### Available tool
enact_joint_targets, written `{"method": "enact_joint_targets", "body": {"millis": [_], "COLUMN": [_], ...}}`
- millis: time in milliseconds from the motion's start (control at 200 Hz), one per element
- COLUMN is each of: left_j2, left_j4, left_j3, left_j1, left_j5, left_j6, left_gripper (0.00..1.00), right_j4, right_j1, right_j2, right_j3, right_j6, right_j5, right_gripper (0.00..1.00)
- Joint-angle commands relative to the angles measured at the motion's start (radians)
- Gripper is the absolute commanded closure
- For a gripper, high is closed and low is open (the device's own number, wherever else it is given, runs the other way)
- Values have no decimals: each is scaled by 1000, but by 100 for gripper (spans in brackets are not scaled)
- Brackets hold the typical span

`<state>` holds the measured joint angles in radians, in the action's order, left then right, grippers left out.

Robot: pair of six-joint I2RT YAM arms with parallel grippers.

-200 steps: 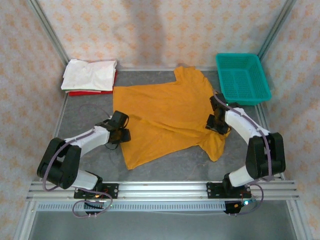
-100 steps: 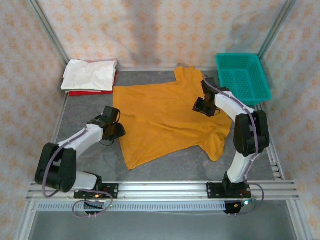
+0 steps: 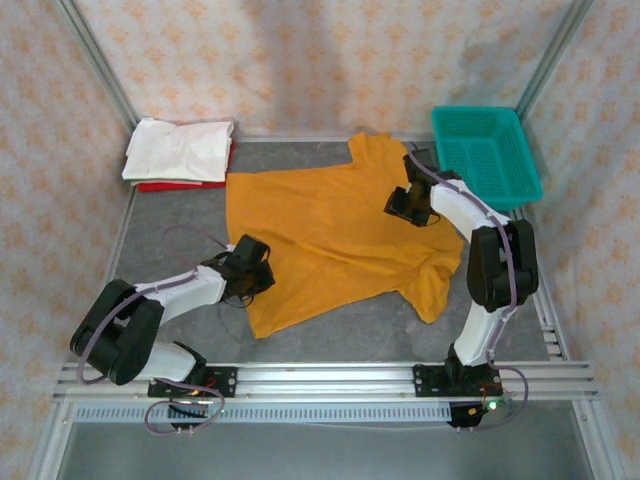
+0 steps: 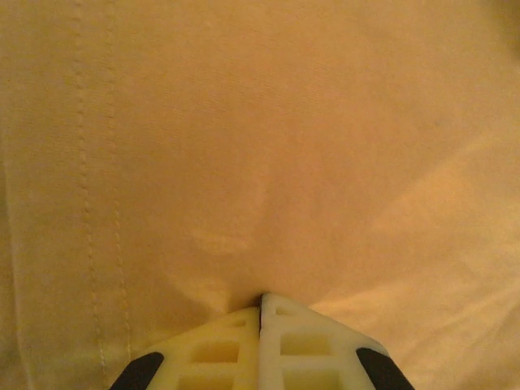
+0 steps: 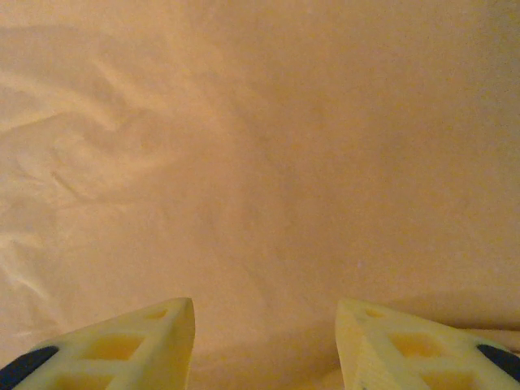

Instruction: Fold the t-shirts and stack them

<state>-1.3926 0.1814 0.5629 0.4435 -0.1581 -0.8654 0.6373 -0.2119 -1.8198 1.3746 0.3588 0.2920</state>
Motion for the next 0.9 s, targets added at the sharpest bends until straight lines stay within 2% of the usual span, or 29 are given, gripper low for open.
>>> {"method": "enact_joint_targets", "body": {"millis": [0,130,230,485,631,736,896], "left_j2": [-9,64,89,-20,-21,-7,56], "left_j4": [29,27,64,90,89,109,222], "left_j3": [-68,-127,-91,28,43,36,61], "left_j1": [-73,-226,-313,-481,-488,-485,-414], "left_j5": [34,35,74,50,5,-35,-7], "left_j6": [-31,1,79,241,261,273,299], "left_gripper": [100,100,100,100,100,100,100], "right_j4": [-12,-13,-11,84,142,171,119], "right_j1": [9,18,27,26,12,-21,-69], "right_j2": [20,54,96,288,492,629,747], "right_j3": [27,-8,-72,-264,-424,-532,-713], "right_j6": [12,15,18,13,44,126,245], "right_j5": [-32,-28,-5,16,85,109,161], "right_gripper": [50,49,49,48,51,54,59]}}
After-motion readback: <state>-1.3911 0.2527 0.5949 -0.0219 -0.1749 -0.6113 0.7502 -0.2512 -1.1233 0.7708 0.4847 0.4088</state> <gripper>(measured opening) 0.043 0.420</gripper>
